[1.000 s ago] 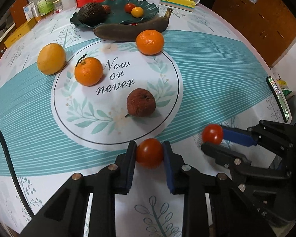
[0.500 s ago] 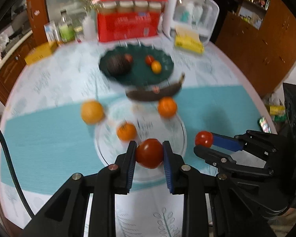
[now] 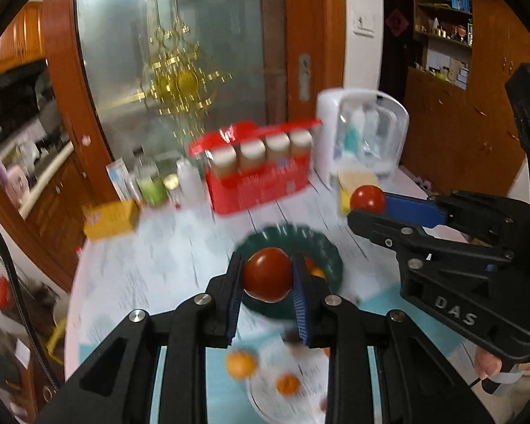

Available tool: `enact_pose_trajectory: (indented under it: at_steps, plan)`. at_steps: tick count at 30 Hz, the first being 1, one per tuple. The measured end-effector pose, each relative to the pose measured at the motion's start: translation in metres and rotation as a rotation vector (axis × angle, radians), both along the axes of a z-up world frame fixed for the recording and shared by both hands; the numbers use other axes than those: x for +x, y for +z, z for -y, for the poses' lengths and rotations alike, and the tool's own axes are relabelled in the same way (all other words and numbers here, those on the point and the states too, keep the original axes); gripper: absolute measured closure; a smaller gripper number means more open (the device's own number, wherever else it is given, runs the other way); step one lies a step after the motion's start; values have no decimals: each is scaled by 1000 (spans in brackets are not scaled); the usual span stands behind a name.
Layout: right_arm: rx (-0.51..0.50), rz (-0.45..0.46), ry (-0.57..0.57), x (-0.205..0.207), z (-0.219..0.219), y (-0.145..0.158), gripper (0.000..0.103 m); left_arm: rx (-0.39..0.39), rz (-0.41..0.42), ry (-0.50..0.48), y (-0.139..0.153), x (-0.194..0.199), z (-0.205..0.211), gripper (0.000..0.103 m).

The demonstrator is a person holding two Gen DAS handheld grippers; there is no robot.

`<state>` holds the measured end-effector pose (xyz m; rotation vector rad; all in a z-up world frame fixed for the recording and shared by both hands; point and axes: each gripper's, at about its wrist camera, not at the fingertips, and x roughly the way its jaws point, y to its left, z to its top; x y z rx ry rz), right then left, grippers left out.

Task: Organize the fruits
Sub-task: 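Carry both cherry tomatoes to the green plate and release them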

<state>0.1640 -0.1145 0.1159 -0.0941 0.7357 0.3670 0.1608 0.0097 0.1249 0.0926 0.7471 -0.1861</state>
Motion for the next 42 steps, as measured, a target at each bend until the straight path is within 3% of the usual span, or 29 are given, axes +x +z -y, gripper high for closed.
enact_pose_trajectory:
  at_steps: [3, 6, 16, 23, 29, 31, 33, 36, 42]
  plan:
    - [-21, -4, -46, 35, -1, -4, 76, 13, 7, 9, -7, 37, -3, 78]
    - [-32, -63, -99, 74, 5, -31, 76, 18, -48, 10, -36, 75, -3, 78]
    - [-111, -301, -180, 137, 23, -179, 76, 33, -260, -29, -178, 161, 20, 78]
    - [-140, -396, -197, 152, 25, -248, 76, 15, -367, -28, -250, 199, 25, 78]
    - [-201, -332, -152, 147, 10, -258, 75, 4, -418, -23, -277, 211, 22, 77]
    - [-210, -330, -127, 146, 7, -261, 74, 8, -403, -20, -278, 210, 23, 66]
    - [-223, -331, -112, 145, 5, -265, 71, 14, -390, -21, -275, 210, 23, 34]
    - [-227, -322, -98, 140, 3, -266, 61, 17, -353, -29, -267, 204, 26, 30]
    - [-225, -287, -78, 129, 0, -254, 56, 27, -352, -51, -256, 192, 32, 26]
